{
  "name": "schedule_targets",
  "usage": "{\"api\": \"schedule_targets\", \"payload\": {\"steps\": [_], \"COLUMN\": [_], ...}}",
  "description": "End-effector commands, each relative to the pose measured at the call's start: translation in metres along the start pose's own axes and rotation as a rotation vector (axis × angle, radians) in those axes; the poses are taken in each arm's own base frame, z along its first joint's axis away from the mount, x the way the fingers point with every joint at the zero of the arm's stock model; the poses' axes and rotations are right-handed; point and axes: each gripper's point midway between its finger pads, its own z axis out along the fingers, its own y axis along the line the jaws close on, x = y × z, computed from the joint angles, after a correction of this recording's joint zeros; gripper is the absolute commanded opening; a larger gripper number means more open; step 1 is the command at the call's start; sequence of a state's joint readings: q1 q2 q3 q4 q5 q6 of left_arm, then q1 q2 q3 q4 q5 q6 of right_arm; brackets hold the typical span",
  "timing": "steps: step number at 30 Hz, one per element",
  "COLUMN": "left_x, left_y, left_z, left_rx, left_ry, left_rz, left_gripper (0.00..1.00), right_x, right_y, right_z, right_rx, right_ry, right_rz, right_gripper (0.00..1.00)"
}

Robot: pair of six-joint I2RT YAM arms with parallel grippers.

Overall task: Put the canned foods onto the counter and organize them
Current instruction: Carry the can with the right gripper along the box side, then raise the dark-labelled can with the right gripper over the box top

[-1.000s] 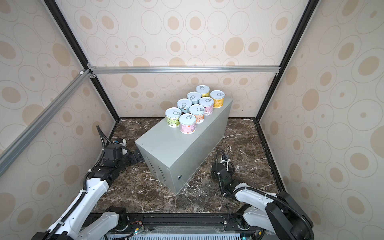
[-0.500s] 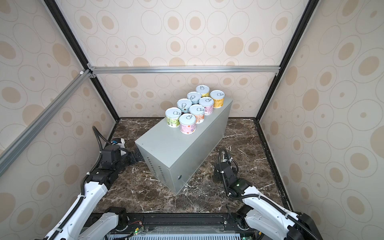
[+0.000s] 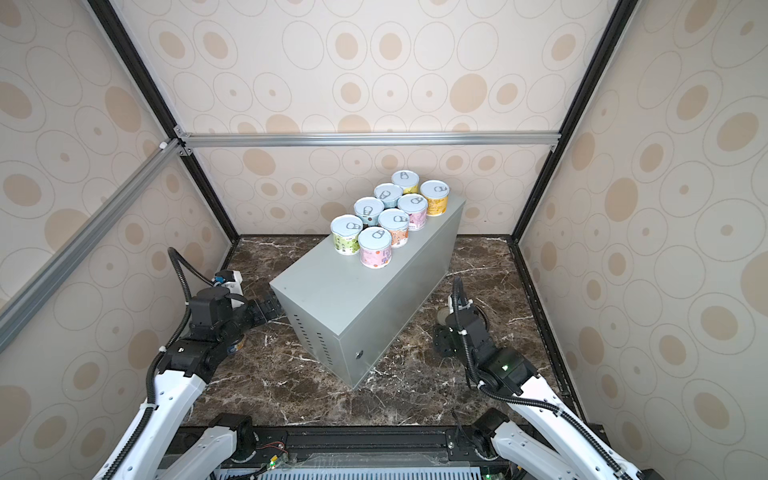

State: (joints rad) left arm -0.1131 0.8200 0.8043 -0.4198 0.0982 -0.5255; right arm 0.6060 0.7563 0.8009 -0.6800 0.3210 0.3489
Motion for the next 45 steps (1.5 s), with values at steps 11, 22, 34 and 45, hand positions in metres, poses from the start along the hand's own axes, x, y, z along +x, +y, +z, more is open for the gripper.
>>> {"api": "schedule_targets", "payload": {"steps": [11,22,34,45], "left_x": [-0.05,-0.075,-0.079,-0.075], "left_y": [-0.027,-0.044,-0.046,-0.039], "left_z": [-0.037,-0.04,-0.026,-0.013], "left_rx": [0.018,0.051,0.052,0.027], "left_ry": [-0.022,-0.037,-0.038,-0.034], "left_rz": [0.097,0.102,0.091,0.098], "left_gripper": [0.99,0.99,0.99,0.99], "right_x": [-0.087,-0.131,-0.176,-0.198], "right_y": [0.057,0.088,0.116,0.16], "right_z": [-0.081,-0.13,-0.161,-0.163], "right_rx": [-0.317,-0.497,-0.606,-0.589], "right_ry": [-0.109,-0.173,-0.229,-0.25], "right_rz": [-0.157,-0.231,-0.274,-0.414], "right_gripper": [0.51,0.45,0.45,0.45]}}
